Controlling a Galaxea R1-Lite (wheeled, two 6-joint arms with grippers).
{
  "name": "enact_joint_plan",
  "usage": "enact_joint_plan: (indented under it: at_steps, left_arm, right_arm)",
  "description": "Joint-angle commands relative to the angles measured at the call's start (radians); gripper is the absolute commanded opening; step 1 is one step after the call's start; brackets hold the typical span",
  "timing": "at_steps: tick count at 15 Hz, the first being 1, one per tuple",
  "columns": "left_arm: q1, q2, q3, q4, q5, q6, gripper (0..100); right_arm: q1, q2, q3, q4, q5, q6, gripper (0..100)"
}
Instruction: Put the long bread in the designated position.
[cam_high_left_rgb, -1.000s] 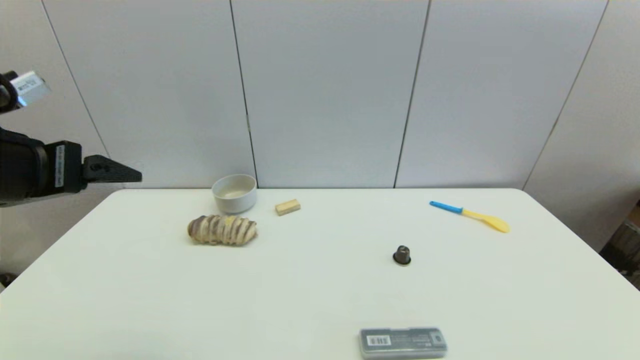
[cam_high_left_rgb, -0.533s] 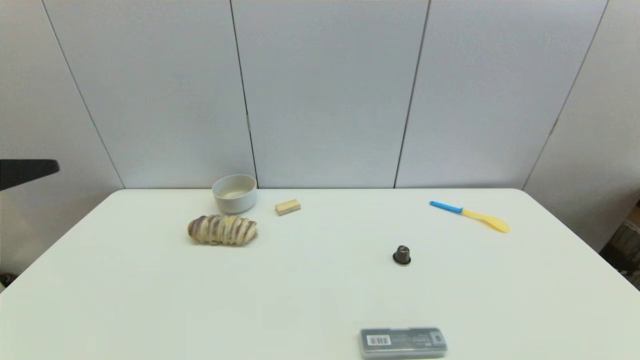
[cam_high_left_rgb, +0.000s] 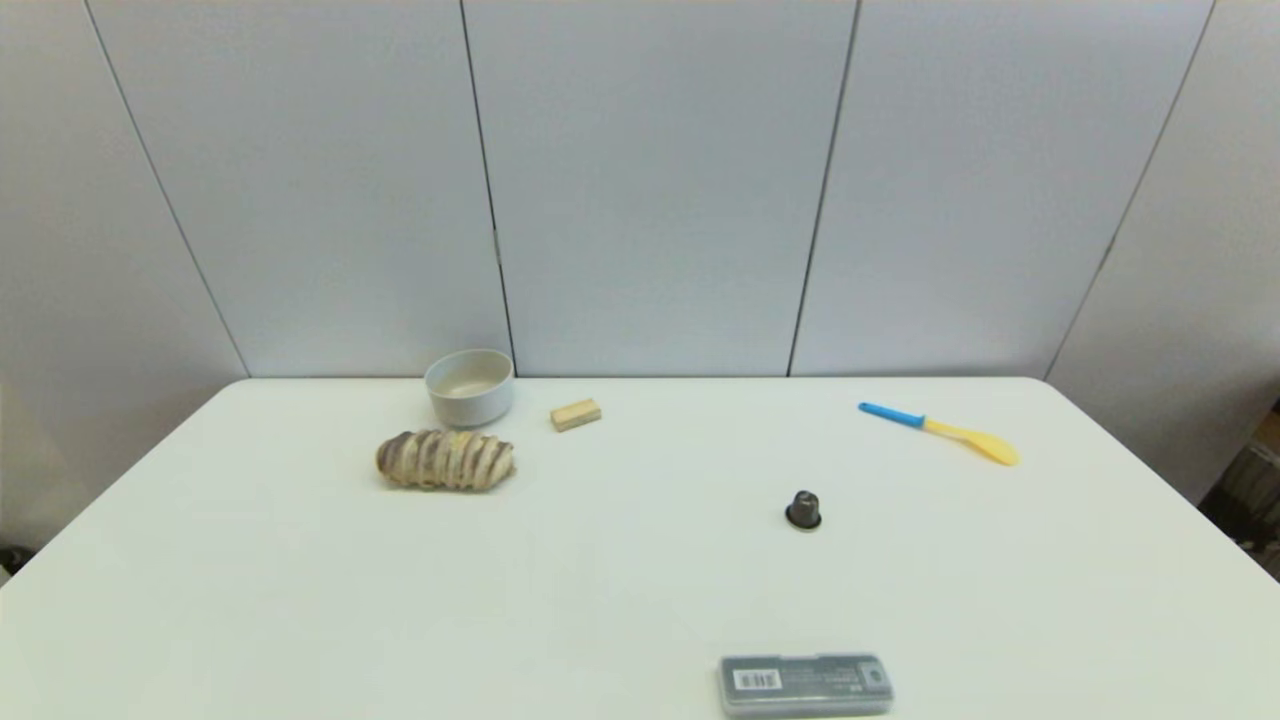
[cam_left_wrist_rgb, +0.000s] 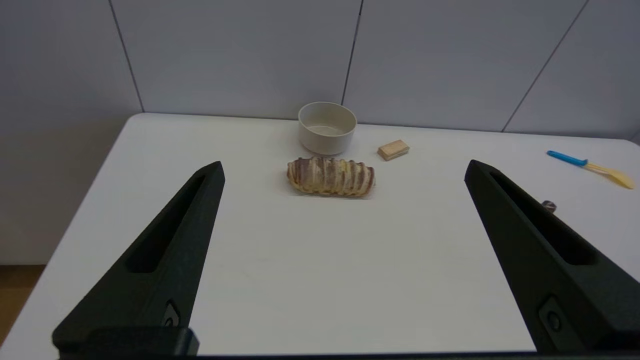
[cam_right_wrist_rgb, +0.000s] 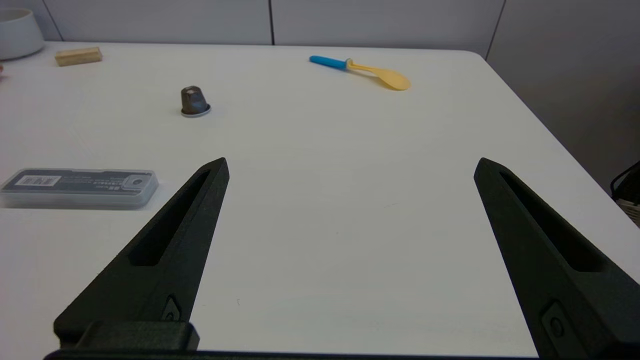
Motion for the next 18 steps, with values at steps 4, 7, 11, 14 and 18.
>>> enact_joint_plan:
  at_steps: [4,7,11,14,18]
  left_arm:
    - [0.021,-0.299,0.230,-0.123,-0.001,0.082,100]
    - [0.021,-0.386,0.333,-0.215,-0.001,0.082,100]
    - [0.021,-0.486,0.434,-0.220,-0.001,0.079,100]
    - [0.020,-0.556,0.509,-0.277,-0.003,0.081,100]
    - [0.018,-0.589,0.646,-0.419,-0.003,0.116,100]
  right_arm:
    - [0.000,0.001,0.000,0.000,0.000,0.000,100]
    - [0.000,0.001,0.000,0.000,0.000,0.000,100]
    - [0.000,0.001,0.000,0.000,0.000,0.000,100]
    - [0.000,0.001,0.000,0.000,0.000,0.000,100]
    - [0.000,0.001,0.000,0.000,0.000,0.000,100]
